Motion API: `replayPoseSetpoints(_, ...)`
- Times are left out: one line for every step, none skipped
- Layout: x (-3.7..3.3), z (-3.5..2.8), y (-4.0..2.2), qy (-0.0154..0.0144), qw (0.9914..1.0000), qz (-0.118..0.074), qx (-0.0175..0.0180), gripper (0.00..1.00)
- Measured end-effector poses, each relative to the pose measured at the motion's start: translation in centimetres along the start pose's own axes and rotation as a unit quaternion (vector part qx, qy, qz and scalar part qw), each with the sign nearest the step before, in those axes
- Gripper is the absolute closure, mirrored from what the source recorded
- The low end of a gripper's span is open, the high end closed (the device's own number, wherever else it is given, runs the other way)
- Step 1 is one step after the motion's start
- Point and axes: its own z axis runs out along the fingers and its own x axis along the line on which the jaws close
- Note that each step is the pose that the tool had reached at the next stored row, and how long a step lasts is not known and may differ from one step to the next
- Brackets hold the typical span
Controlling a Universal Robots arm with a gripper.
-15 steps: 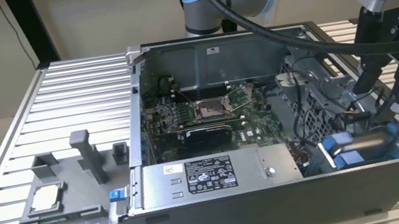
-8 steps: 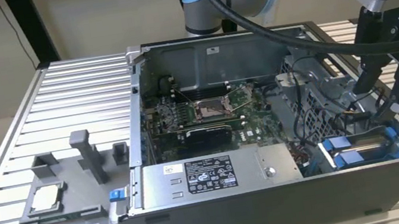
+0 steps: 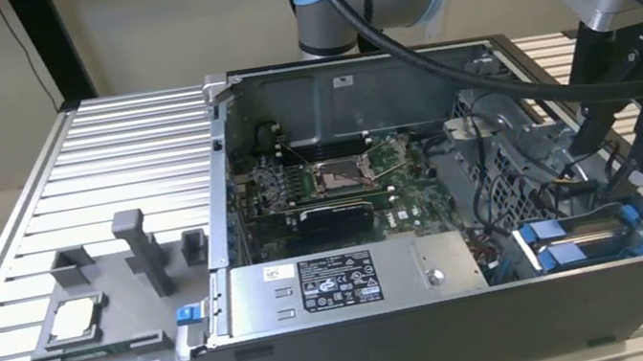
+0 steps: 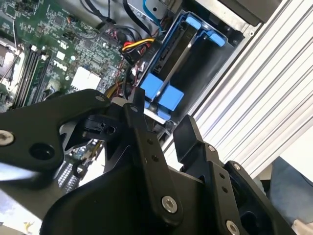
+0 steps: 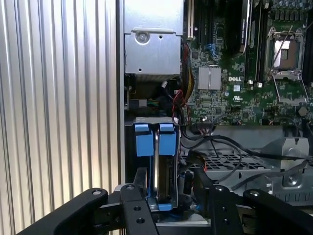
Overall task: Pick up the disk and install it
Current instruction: 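Insert the disk into the insertion slot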
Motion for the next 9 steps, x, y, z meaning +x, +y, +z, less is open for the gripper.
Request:
replayPoseSetpoints(0.00,0.01,0.01,0.0000,1.00000,0.000,0.0000,0.00)
replayPoseSetpoints(0.00,0.02,0.01,0.0001,1.00000,0.000,0.0000,0.00)
replayPoseSetpoints(0.00,0.03,0.01,0.0001,1.00000,0.000,0.0000,0.00)
replayPoseSetpoints(0.00,0.04,0.01,0.0000,1.00000,0.000,0.0000,0.00)
replayPoseSetpoints(0.01,0.06,0.01,0.0000,1.00000,0.000,0.0000,0.00)
replayPoseSetpoints(0.01,0.07,0.01,0.0000,1.00000,0.000,0.0000,0.00)
replayPoseSetpoints(0.01,0.07,0.01,0.0000,1.00000,0.000,0.0000,0.00)
replayPoseSetpoints(0.01,0.07,0.01,0.0000,1.00000,0.000,0.0000,0.00)
replayPoseSetpoints(0.01,0.08,0.01,0.0000,1.00000,0.000,0.0000,0.00)
